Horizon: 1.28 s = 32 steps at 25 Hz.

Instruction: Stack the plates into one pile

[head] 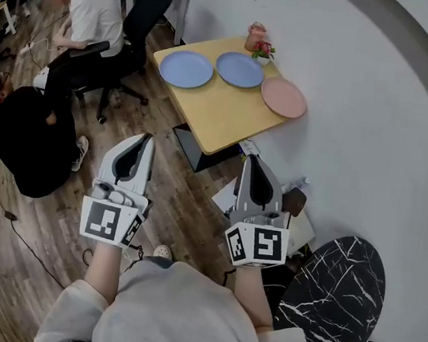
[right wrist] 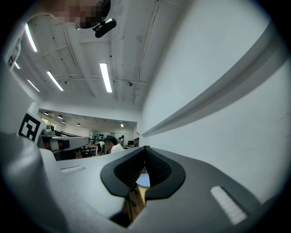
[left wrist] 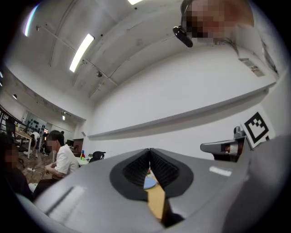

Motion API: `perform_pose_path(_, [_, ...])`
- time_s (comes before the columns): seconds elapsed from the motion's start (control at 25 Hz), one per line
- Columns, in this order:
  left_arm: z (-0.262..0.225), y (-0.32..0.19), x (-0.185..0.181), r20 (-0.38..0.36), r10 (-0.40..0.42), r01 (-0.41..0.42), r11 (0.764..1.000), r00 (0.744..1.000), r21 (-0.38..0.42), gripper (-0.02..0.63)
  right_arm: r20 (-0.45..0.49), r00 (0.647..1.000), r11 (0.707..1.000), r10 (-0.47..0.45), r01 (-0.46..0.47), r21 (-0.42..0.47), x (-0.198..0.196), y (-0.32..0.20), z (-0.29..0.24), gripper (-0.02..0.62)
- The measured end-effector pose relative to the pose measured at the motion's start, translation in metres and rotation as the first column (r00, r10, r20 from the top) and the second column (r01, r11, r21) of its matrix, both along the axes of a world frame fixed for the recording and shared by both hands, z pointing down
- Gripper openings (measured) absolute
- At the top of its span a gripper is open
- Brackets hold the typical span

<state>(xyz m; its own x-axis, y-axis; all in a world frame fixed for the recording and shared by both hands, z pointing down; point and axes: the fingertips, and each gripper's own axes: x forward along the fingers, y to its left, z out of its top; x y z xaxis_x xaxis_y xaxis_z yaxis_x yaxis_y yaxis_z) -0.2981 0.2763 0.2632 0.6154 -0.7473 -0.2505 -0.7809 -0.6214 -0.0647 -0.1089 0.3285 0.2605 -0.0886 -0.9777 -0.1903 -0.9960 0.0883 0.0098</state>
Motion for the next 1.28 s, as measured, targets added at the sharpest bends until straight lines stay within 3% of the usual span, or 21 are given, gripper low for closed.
perform_pose_path(0.6, [0.018, -0.071, -0.012, -0.009, 0.050, -0.051, 0.998, 0.999, -0.043, 0.059, 0.002, 1.000, 0.998, 0.022, -0.022, -0.054, -0.018, -0.068, 0.021, 0.003])
perform_pose_path(1.28, [0.001, -0.222, 0.011, -0.030, -0.077, 0.076, 0.997, 0.997, -0.023, 0.058, 0.008, 0.994, 0.994, -0.104, 0.105, -0.017, 0.014, -0.244, -0.001, 0.003])
